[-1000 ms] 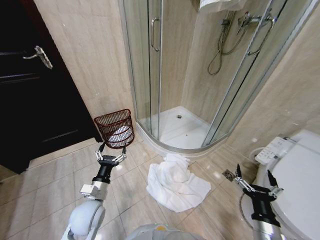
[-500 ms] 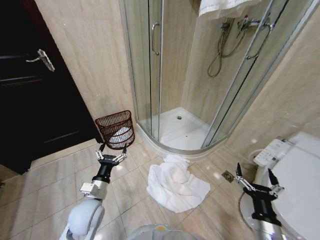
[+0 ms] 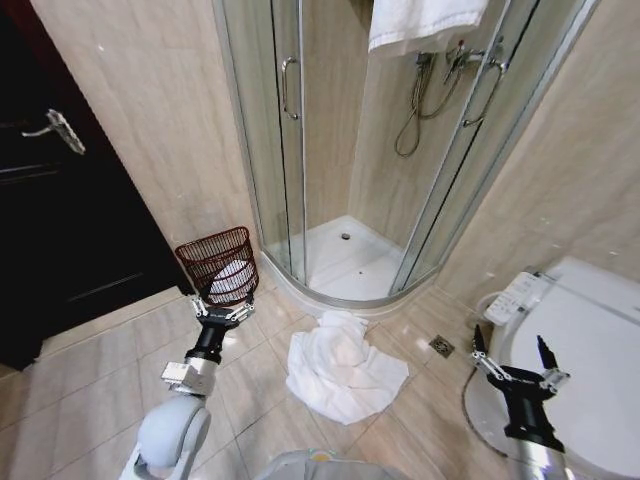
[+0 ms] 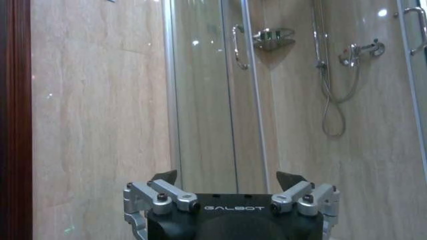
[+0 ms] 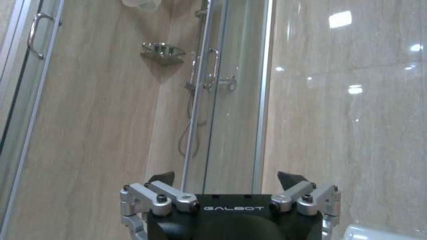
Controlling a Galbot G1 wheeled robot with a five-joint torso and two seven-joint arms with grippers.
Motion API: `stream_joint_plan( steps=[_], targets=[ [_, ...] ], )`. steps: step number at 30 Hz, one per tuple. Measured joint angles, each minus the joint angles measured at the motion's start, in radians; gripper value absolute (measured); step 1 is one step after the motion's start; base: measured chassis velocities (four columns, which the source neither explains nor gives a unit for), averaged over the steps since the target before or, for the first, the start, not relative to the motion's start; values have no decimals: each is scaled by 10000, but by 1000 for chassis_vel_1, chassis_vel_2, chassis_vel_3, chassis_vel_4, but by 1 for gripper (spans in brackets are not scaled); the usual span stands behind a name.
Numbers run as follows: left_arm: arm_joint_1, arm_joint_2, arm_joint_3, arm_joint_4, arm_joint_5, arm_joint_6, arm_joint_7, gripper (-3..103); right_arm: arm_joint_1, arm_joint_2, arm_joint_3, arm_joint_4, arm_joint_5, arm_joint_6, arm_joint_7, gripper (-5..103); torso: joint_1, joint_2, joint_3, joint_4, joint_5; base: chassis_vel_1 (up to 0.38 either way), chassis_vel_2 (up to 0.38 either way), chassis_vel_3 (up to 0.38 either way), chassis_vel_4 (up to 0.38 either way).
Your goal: Discard the used towel into the hamper.
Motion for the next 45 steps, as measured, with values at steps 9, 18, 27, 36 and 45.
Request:
stream_joint_plan(
  steps=[9,18,27,36,45],
  targets=[
    [-58,14,-3,3,-6,140,-61,100,12,0,10,22,-8,-3,-12,100,142,344,199,-1,1,0,0,0,0],
    [-132,23,-2,49,-8,173,-69,100,47,0,17,25,-10,-59,-70,100,300,722,415,-2,0,0,0,0,0],
    [-205,22,14,77,-11,177,-69,100,55,0,22,17,-9,-158,-166,100,459,1105,640,-2,0,0,0,0,0],
    [-239,42,-3,104,-18,177,-57,100,102,0,1,-21,-55,-158,-192,100,628,1519,889,-2,0,0,0,0,0],
    [-249,40,57,101,9,195,-34,100,103,0,21,-33,-52,-157,-195,100,788,1888,1096,-2,0,0,0,0,0]
  ],
)
